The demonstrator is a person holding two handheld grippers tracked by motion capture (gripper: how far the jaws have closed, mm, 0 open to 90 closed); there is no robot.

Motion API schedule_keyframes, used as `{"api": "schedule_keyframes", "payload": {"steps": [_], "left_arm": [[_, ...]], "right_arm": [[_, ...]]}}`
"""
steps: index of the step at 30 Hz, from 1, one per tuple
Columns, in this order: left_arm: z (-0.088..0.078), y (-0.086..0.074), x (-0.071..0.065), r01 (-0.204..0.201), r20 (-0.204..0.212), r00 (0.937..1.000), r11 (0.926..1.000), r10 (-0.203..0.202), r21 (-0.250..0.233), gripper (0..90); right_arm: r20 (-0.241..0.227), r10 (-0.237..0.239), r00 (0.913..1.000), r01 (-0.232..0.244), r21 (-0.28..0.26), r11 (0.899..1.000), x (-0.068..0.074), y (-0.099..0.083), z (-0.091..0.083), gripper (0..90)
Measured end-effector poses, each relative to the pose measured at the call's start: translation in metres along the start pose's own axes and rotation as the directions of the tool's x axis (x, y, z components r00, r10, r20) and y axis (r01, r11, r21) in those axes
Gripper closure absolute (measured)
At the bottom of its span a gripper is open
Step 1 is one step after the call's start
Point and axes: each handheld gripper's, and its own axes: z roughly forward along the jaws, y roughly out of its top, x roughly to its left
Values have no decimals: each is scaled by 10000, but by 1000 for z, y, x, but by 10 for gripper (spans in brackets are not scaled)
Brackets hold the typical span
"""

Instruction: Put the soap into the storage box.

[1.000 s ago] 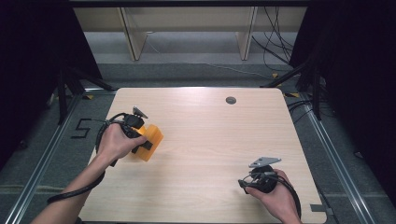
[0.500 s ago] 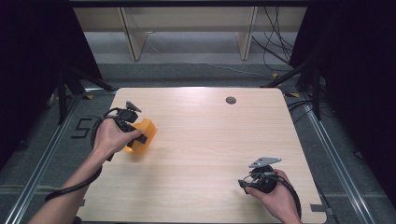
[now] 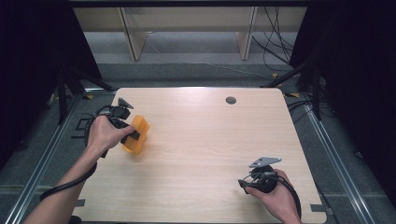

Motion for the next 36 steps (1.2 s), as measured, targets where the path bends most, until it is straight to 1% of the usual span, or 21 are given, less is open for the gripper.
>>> {"api": "schedule_keyframes", "payload": {"steps": [1,3,4,6,8,9,12,13,14,16,17,19,20,32,36], "left_arm": [[0,0,2,-3,-65,10000,10000,3,10,607],[0,1,3,-33,-63,10000,10000,33,44,607],[1,2,6,13,-79,10000,10000,-13,8,607],[2,2,9,-40,-108,9999,10000,40,11,607],[4,3,11,13,-140,9999,10000,-14,-33,607],[4,4,12,-21,-159,9999,10000,21,41,607],[8,5,15,79,-277,9996,10000,-79,-10,607],[8,5,15,209,-459,9987,9998,-206,67,607],[9,6,16,277,-469,9985,9996,-274,70,607],[10,6,17,256,-504,9984,9996,-251,88,607],[12,6,19,323,-563,9979,9994,-316,127,607],[13,6,20,334,-593,9977,9993,-325,145,607],[15,6,22,405,-649,9971,9990,-393,184,607],[25,8,27,678,-873,9941,9967,-637,452,607],[28,9,27,691,-952,9934,9962,-638,532,607]], "right_arm": [[3,-1,10000,1,4,10000,0,0,0,439],[9,-10,10000,10,4,10000,0,0,0,439],[8,-5,10000,5,1,10000,0,0,0,439],[9,-5,10000,4,1,10000,0,0,0,439],[10,-7,10000,7,-3,10000,0,0,0,439],[7,-4,10000,4,-2,10000,0,0,0,440],[1,2,10000,-2,2,10000,0,0,0,439],[2,-2,10000,2,8,10000,0,0,0,439],[0,-2,10000,2,6,10000,0,0,0,439],[2,-2,10000,2,7,10000,0,0,0,439],[17,-52,10000,52,-12,10000,0,0,0,439],[4,-41,10000,41,-8,10000,0,0,0,439],[1,-46,10000,46,-5,10000,0,0,0,439],[1,-46,10000,46,4,10000,0,0,0,439],[-3,-50,10000,50,1,10000,0,0,0,439]]}}
